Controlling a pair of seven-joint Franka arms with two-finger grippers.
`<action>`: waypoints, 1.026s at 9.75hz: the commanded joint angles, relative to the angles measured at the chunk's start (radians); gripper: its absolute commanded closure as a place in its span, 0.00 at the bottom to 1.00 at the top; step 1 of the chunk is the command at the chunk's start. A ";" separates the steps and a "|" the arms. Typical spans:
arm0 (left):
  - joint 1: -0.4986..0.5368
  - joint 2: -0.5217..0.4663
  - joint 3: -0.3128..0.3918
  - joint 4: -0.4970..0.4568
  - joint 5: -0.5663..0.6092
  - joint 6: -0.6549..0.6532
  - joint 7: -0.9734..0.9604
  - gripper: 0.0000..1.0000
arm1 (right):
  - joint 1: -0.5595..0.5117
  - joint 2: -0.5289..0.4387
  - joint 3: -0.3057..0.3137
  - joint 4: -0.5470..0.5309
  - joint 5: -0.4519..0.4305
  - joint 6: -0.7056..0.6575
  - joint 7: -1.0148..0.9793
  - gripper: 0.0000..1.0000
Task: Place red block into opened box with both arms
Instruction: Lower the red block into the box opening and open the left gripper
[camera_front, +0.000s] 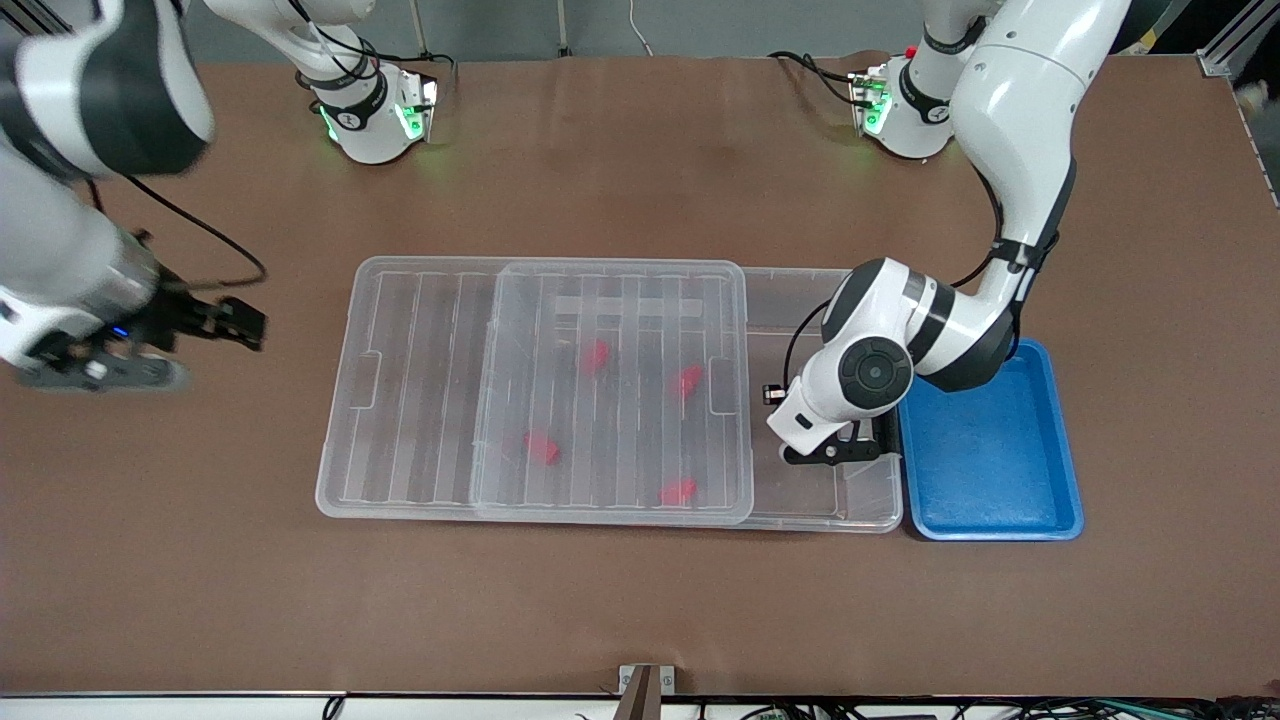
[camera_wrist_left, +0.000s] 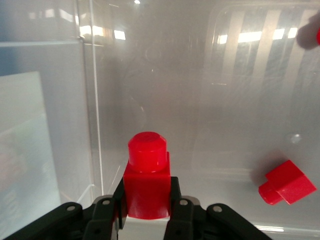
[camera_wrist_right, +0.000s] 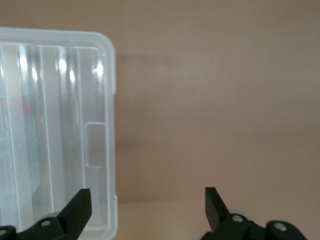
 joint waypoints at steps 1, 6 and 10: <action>0.002 0.017 -0.001 -0.084 0.015 0.115 0.056 0.98 | 0.017 -0.129 -0.090 -0.034 0.066 -0.056 0.014 0.00; 0.013 0.053 0.002 -0.162 0.013 0.254 0.113 0.87 | 0.016 -0.157 -0.150 -0.021 0.133 -0.110 0.008 0.00; 0.017 0.069 0.003 -0.133 0.013 0.254 0.105 0.00 | 0.016 -0.157 -0.150 -0.023 0.133 -0.112 0.007 0.00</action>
